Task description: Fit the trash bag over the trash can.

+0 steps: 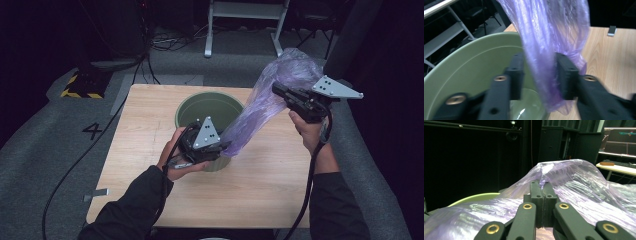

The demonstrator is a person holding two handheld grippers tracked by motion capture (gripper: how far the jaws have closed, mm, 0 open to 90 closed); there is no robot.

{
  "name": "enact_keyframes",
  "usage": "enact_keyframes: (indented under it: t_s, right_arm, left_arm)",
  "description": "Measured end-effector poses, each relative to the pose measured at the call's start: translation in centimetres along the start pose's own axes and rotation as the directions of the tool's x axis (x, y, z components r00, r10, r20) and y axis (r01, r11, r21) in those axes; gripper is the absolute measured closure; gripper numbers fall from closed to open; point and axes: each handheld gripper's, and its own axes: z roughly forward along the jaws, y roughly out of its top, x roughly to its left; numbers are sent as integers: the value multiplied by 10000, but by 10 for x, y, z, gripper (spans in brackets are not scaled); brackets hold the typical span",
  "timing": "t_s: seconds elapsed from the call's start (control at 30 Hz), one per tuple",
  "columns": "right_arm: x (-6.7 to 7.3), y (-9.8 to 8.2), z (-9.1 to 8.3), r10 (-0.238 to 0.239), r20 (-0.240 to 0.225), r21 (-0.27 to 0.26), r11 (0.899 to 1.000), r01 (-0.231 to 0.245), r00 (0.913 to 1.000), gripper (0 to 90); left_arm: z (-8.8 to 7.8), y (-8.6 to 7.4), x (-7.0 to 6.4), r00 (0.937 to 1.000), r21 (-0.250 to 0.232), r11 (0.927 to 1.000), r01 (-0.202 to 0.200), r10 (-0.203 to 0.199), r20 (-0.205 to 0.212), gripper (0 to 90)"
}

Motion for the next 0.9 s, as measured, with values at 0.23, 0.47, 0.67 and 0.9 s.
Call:
enact_keyframes:
  t_s: [0.23, 0.47, 0.67, 0.9]
  right_arm:
    - [6, 3, 0, -222, -197, -113, 9997, 220, 9996, 900]
    - [14, 9, 2, -461, -407, -189, 9988, 454, 9981, 900]
    - [26, 2, 9, -608, -691, -102, 9981, 603, 9958, 900]
    - [45, -23, 24, -863, -743, 389, 9952, 894, 9935, 900]
  left_arm:
    - [-5, -2, 18, 9966, -6, 10000, -55, 54, -828, 820]
    - [-13, -1, 34, 9786, -149, 9998, -130, 96, -2055, 874]
    - [-12, -11, 50, 9670, -18, 9996, 294, -289, -2532, 826]
    - [-10, -33, 63, 9740, 163, 9934, 1132, -1077, -1991, 591]
